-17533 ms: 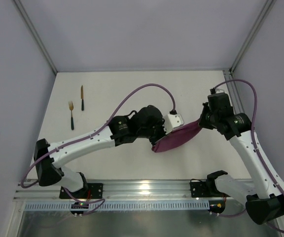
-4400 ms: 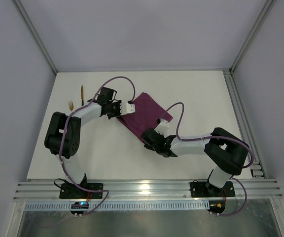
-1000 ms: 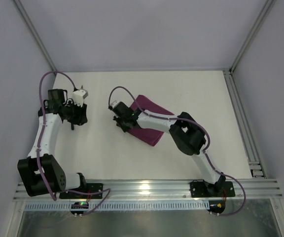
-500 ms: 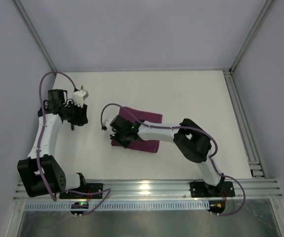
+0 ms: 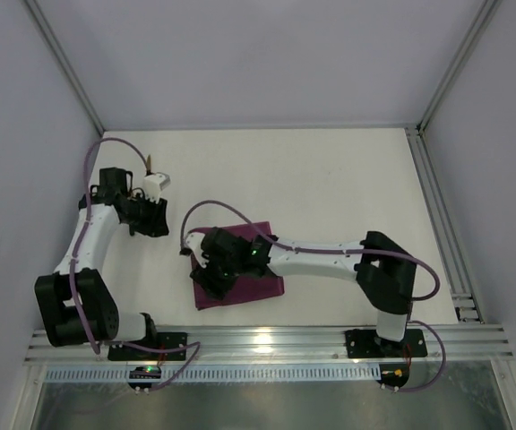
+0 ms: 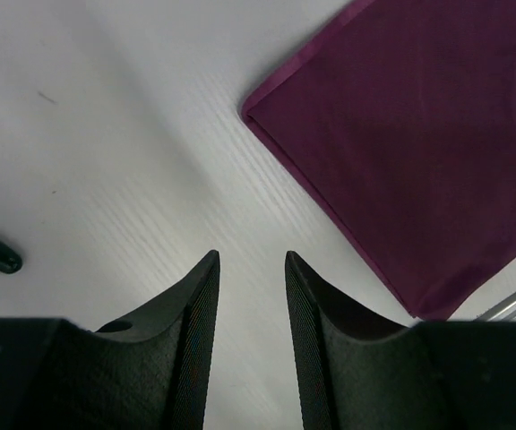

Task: Fold the napkin into a case and place the utensils inside
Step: Move the lower triangle-folded napkin to the center of the board, then smooth out the lower triangle-folded napkin at the center of the board.

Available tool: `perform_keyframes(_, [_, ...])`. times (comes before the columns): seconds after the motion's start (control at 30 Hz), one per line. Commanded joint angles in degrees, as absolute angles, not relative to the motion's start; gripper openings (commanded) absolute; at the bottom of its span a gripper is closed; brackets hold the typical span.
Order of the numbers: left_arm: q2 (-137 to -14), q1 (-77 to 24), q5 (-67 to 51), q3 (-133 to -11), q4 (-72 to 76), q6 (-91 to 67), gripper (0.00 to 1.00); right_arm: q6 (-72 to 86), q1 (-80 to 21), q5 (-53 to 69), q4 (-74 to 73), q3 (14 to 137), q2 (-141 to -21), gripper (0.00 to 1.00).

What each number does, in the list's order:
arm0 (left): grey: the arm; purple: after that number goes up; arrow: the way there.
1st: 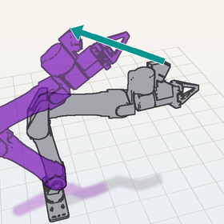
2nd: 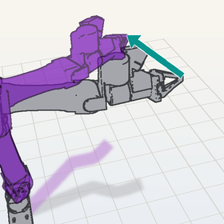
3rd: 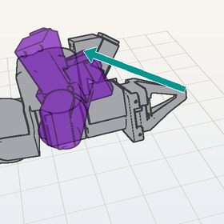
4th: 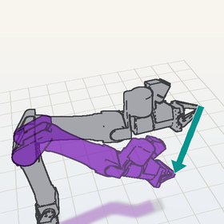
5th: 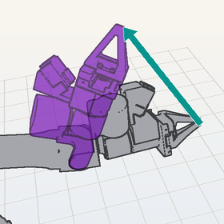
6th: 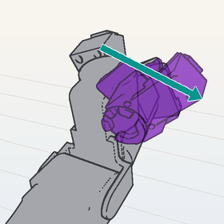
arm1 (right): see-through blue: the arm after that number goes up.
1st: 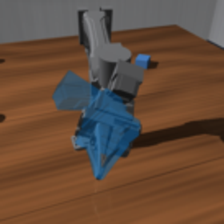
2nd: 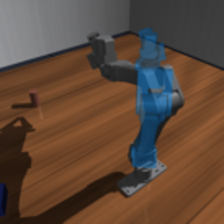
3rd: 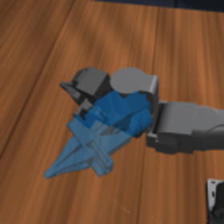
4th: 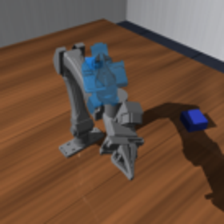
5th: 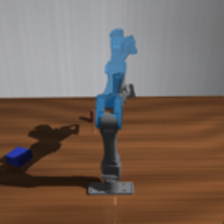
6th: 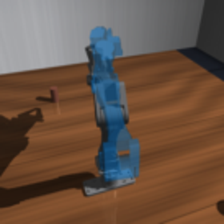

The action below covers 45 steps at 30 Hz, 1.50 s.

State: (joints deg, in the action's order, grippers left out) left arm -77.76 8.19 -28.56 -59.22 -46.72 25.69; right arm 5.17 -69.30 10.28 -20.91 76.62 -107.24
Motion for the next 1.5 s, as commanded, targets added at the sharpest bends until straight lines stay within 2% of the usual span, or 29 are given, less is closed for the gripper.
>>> perform_keyframes(0.0, [-79.7, 4.8, -29.7, -58.2, -48.8, 25.0, 0.37, 11.8, -67.2, 11.4, -13.6, 75.0, -97.1, 0.57])
perform_keyframes(0.1, [-81.6, -1.5, -26.0, -56.9, -46.5, 23.0, 0.38, 17.2, -62.5, 13.2, -8.4, 68.9, -94.1, 0.56])
perform_keyframes(0.13, [-83.0, -3.0, -25.1, -56.7, -44.3, 22.2, 0.38, 18.6, -60.9, 12.0, -7.2, 65.9, -92.8, 0.52])
perform_keyframes(0.17, [-84.4, -5.5, -23.9, -56.8, -41.9, 20.7, 0.38, 21.8, -57.4, 10.8, -6.0, 63.6, -92.6, 0.4])
perform_keyframes(0.33, [-88.2, -11.3, -20.8, -58.1, -37.2, 17.8, 0.36, 27.6, -48.8, 9.8, -1.2, 59.5, -94.7, 0.16])
perform_keyframes(0.4, [-90.9, -12.6, -18.2, -58.9, -35.2, 18.0, 0.34, 28.5, -46.3, 9.7, -0.4, 59.7, -96.4, 0.1])
perform_keyframes(0.57, [-96.4, -12.4, -14.1, -60.4, -35.8, 18.7, 0.27, 33.5, -41.1, 9.1, -0.4, 61.4, -102.5, 0.04])
perform_keyframes(0.9, [-102.7, -12.4, -7.3, -61.5, -30.2, 19.0, 0.26, 39.2, -34.9, 7.9, 1.4, 61.7, -111.4, 0.04])
perform_keyframes(1.13, [-104.0, -11.4, -7.5, -64.9, -29.2, 19.9, 0.28, 39.6, -32.6, 9.5, 2.5, 62.7, -112.0, 0.04])
perform_keyframes(1.27, [-100.6, -9.5, -12.4, -67.4, -31.2, 20.6, 0.32, 36.1, -32.6, 10.2, -0.7, 64.0, -107.5, 0.04])
perform_keyframes(1.47, [-91.0, -9.5, -29.5, -65.8, -42.5, 25.9, 0.33, 31.9, -36.1, 5.8, -8.4, 59.6, -95.5, 0.11])
